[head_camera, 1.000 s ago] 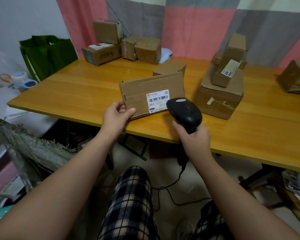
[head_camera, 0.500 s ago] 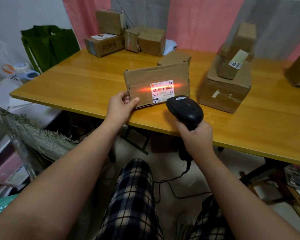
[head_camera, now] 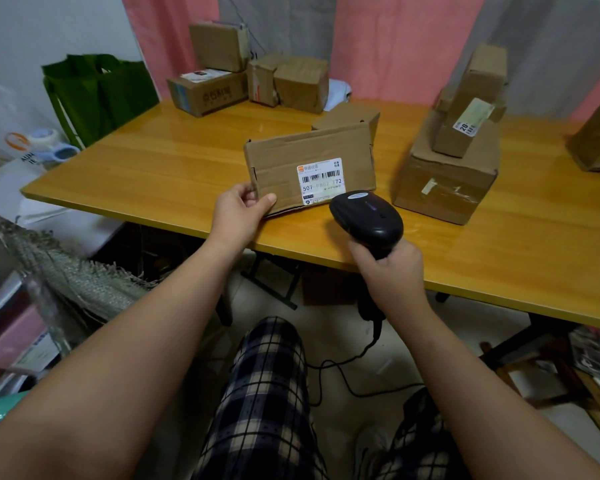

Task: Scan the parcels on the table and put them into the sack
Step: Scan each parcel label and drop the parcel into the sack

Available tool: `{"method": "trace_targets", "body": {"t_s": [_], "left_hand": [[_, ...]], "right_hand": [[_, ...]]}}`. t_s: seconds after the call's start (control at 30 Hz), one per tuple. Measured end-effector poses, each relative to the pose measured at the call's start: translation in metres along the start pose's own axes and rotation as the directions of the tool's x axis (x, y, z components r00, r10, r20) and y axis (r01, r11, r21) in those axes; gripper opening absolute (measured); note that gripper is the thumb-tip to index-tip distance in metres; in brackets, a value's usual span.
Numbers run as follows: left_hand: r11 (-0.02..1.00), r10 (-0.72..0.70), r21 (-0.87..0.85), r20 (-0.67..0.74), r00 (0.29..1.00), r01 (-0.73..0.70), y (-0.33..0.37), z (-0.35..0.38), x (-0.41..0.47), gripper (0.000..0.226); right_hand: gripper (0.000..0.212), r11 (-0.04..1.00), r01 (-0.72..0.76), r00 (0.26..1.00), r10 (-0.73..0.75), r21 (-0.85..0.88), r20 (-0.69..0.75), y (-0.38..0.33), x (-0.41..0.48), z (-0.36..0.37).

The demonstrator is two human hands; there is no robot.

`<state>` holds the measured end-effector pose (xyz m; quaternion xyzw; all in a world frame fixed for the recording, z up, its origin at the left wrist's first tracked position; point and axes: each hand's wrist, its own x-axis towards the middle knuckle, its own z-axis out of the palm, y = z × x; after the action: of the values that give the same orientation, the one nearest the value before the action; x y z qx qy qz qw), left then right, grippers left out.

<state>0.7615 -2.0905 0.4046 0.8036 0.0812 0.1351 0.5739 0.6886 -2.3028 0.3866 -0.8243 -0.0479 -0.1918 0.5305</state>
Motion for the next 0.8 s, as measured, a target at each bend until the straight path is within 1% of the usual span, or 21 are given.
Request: {"method": "trace_targets", "body": {"t_s": [0.1,0.17,0.27,0.33,0.43,0.5,0.57,0.63,0.7,0.77,0.8], "left_hand": [[0.999,-0.039,-0.035,0.015,0.999,0.04,0.004,-0.005,-0.004,0.033],[0.996,-0.066,-0.054,0.028,0.997,0.067,0.005,-0.011,-0.009,0.026],[0.991,-0.073,-0.113,0.011,0.997,0.074,0.004,-0.031,-0.029,0.03],[0.985,-0.082,-0.158,-0.038,0.996,0.075,-0.001,-0.052,-0.052,0.03],[0.974,-0.112,-0.214,-0.154,0.982,0.077,-0.015,-0.094,-0.093,0.027],[0.976,-0.114,-0.206,-0.238,0.965,0.065,-0.026,-0.125,-0.12,0.026],[0.985,-0.085,-0.169,-0.332,0.94,0.03,-0.036,-0.157,-0.14,0.025],[0.992,-0.057,-0.128,-0.459,0.886,-0.003,-0.047,-0.193,-0.158,0.024],[0.998,-0.041,-0.067,-0.597,0.801,0.001,-0.062,-0.226,-0.174,0.024],[0.999,-0.038,-0.002,-0.713,0.7,0.053,-0.082,-0.254,-0.191,0.026],[0.994,-0.035,0.043,-0.755,0.655,0.103,-0.092,-0.267,-0.198,0.027]], "right_hand": [[0.017,1.0,0.002,1.0,-0.002,-0.009,0.012,-0.002,-0.001,0.002],[0.015,0.999,-0.021,1.0,0.022,-0.024,0.013,-0.005,0.0,0.004],[0.013,0.998,-0.06,0.998,0.06,-0.002,0.033,-0.013,0.0,0.012],[0.011,0.996,-0.047,0.997,0.042,0.07,0.072,-0.024,-0.005,0.024],[0.019,0.973,0.007,0.987,-0.044,0.231,0.156,-0.048,-0.018,0.053],[0.019,0.951,0.04,0.965,-0.116,0.305,0.236,-0.067,-0.03,0.078],[0.016,0.939,0.056,0.935,-0.169,0.34,0.313,-0.084,-0.041,0.102],[0.021,0.926,0.052,0.891,-0.213,0.375,0.402,-0.098,-0.054,0.131],[0.023,0.924,0.045,0.835,-0.244,0.381,0.493,-0.109,-0.067,0.158],[0.021,0.925,0.066,0.786,-0.278,0.373,0.552,-0.119,-0.078,0.183],[0.021,0.923,0.079,0.766,-0.297,0.376,0.57,-0.124,-0.082,0.194]]}}
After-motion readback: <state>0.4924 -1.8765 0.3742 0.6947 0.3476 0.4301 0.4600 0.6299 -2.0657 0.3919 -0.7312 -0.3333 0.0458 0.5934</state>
